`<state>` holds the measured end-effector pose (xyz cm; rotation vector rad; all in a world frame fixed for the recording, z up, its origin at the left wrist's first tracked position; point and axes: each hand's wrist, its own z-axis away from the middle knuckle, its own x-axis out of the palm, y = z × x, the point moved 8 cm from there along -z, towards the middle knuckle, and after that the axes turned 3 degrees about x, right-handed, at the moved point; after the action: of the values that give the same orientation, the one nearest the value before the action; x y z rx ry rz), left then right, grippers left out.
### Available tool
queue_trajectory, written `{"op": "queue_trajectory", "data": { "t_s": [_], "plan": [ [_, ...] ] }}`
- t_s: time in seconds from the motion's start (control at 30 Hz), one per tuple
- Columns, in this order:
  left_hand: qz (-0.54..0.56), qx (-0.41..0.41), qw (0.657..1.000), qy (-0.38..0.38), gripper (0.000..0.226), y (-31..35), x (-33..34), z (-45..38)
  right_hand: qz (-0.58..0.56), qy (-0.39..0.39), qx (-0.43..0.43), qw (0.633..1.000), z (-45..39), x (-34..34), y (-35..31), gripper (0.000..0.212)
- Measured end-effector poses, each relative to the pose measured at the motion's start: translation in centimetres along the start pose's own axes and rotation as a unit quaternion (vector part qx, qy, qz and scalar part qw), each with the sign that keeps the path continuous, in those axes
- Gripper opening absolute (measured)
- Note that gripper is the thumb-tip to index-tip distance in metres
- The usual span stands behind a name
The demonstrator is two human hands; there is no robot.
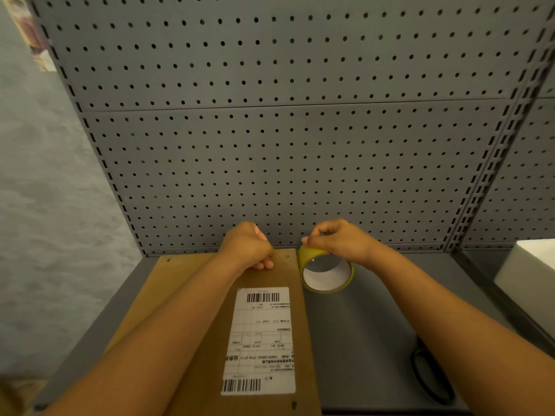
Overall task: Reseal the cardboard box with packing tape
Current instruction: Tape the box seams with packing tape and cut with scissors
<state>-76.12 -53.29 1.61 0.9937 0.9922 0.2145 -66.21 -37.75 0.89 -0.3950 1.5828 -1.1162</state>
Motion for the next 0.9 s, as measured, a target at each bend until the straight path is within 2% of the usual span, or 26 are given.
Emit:
{"op": "queue_trajectory", "data": {
  "t_s": [0.07,0.13,0.2,0.27,0.33,0.4,0.53,0.67,0.77,0.83,0.9],
  "plan": [
    [-0.019,0.057,0.998,0.017,0.010,0.3,-0.2,-0.1,-0.001,0.001,-0.001,1.000,-0.1,0.0,0.0,0.030],
    [-0.087,0.170,0.981,0.038,0.019,1.5,-0.3,0.5,0.002,0.004,-0.001,1.000,-0.1,-0.1,-0.1,0.030],
    [-0.170,0.277,0.946,0.019,0.030,2.8,0.6,1.7,0.003,0.004,-0.001,1.000,-0.1,0.0,-0.1,0.029],
    [-0.246,0.347,0.905,-0.025,0.040,3.3,1.9,2.8,0.001,0.004,-0.002,1.000,-0.1,0.0,-0.1,0.028],
    [-0.307,0.366,0.878,-0.029,0.046,2.9,1.8,3.2,0.003,0.007,0.000,1.000,0.0,-0.1,0.0,0.028],
    [-0.332,0.357,0.873,-0.023,0.048,2.1,1.1,3.3,0.009,0.009,0.002,1.000,0.0,-0.2,0.2,0.029],
    [-0.264,0.386,0.882,-0.058,0.048,1.6,1.2,3.6,0.021,0.015,0.004,1.000,0.3,-0.4,0.2,0.037],
    [-0.207,0.394,0.895,-0.040,0.037,2.0,0.9,3.2,0.026,0.027,0.008,0.999,0.5,-0.5,0.0,0.036],
    [-0.279,0.440,0.853,-0.002,0.037,2.6,1.4,4.4,0.032,0.032,0.007,0.999,0.6,-0.5,-0.2,0.037],
    [-0.328,0.452,0.829,-0.019,0.044,2.3,1.9,5.2,0.036,0.034,0.010,0.999,0.6,-0.6,-0.2,0.036],
    [-0.337,0.443,0.828,-0.061,0.045,1.3,1.7,5.2,0.040,0.035,0.013,0.999,0.7,-0.6,-0.2,0.036]
  ]
}}
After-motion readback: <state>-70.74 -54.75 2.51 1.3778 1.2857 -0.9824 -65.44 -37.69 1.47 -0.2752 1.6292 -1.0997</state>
